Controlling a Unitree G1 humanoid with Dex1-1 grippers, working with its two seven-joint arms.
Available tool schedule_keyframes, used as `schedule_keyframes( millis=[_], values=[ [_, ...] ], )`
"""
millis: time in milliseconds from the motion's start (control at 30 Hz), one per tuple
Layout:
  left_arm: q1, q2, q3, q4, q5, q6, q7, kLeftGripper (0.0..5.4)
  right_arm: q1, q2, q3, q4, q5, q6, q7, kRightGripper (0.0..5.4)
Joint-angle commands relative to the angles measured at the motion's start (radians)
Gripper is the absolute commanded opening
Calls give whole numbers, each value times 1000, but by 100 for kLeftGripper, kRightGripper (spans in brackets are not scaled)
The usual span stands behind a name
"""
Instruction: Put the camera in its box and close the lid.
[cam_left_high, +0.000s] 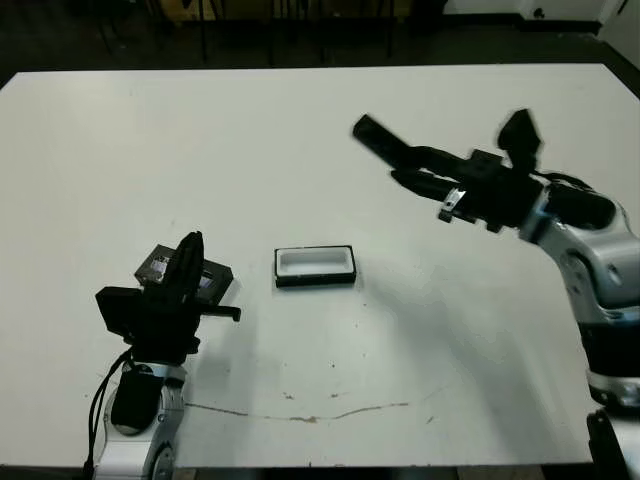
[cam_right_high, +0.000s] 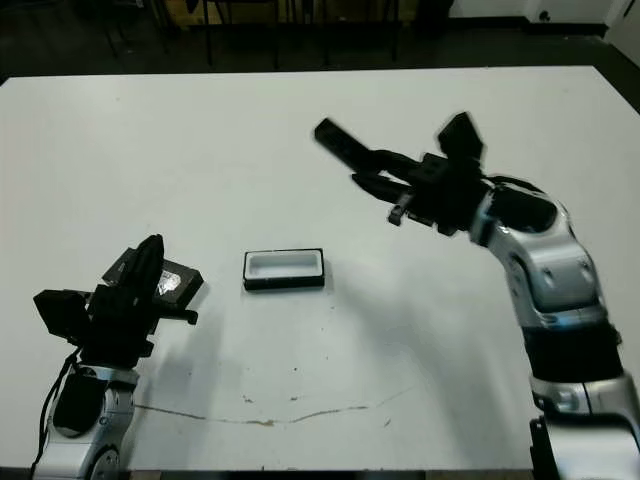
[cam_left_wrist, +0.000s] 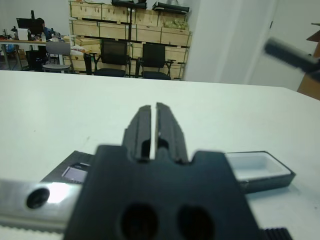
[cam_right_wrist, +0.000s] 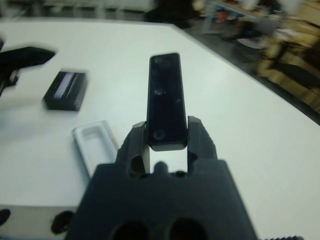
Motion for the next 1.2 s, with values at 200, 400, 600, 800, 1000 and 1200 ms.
schedule_keyframes(
  millis=[200,400,600,800,1000,1200],
  values=[
    [4,18,38,9,7,-3,5,0,-137,-32,187,84,-115,44,233,54],
    [5,13,37,16,3,-9,0,0,-196,-19,270,148,-159,96,354,54],
    [4,10,29,24,1,-11,-2,0,-197,-8,292,169,-192,58,375,54],
    [5,11,27,32,7,-22,-4,0,-182,0,292,186,-210,49,367,54],
    [5,11,23,42,12,-34,-4,0,-172,10,284,204,-216,55,348,54],
    [8,6,20,40,11,-33,2,0,-182,14,292,221,-238,21,347,54]
  ],
)
